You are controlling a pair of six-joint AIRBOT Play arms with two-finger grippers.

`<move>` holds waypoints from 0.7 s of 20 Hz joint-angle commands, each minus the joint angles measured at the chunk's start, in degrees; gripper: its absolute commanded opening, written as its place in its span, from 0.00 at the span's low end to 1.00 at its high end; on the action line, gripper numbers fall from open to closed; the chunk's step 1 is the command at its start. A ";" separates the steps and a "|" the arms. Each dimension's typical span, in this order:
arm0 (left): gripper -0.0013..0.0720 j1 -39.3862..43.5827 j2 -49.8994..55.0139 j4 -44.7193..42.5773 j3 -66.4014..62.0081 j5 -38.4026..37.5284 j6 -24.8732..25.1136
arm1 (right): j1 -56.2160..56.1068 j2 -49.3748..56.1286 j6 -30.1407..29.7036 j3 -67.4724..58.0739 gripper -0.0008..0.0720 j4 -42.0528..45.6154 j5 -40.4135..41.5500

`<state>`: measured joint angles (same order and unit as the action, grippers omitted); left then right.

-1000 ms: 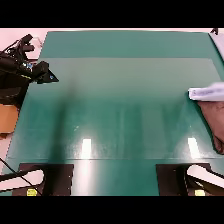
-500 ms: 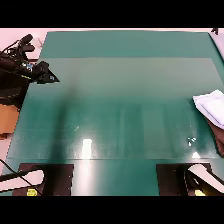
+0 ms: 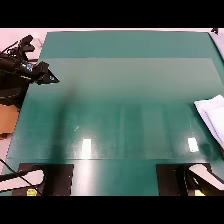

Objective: Fold the shirts.

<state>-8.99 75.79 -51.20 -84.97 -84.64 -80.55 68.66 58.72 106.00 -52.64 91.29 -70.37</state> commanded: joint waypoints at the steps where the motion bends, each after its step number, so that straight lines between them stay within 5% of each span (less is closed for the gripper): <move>1: 0.05 -0.04 -0.04 0.28 -0.02 0.48 0.04 | 0.11 2.67 2.21 -6.60 1.00 1.95 -10.45; 8: 0.05 -0.04 -0.04 5.75 -0.02 2.29 2.27 | -5.88 13.46 1.75 -41.88 1.00 0.04 -20.11; 9: 0.05 -0.04 -0.04 7.76 -0.02 2.82 2.99 | -8.98 15.82 0.28 -47.34 0.91 -3.37 -19.93; 10: 0.05 -0.04 -0.04 10.29 -0.02 3.37 3.65 | -12.44 18.12 -0.90 -52.17 0.61 -7.50 -19.80; 11: 0.04 -0.04 -0.04 12.52 -0.02 3.93 4.55 | -16.35 20.17 -2.36 -56.48 0.20 -13.29 -19.41; 12: 0.04 -0.02 -0.07 14.08 -0.02 4.31 4.63 | -20.94 21.94 -4.33 -60.57 0.04 -20.44 -19.37; 14: 0.04 1.70 -0.70 14.32 -0.04 5.22 5.40 | -31.28 24.02 -9.35 -65.42 0.04 -32.22 -18.64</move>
<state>-8.54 75.55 -40.51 -84.97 -80.95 -76.75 51.40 77.82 103.74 -106.30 78.89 -89.10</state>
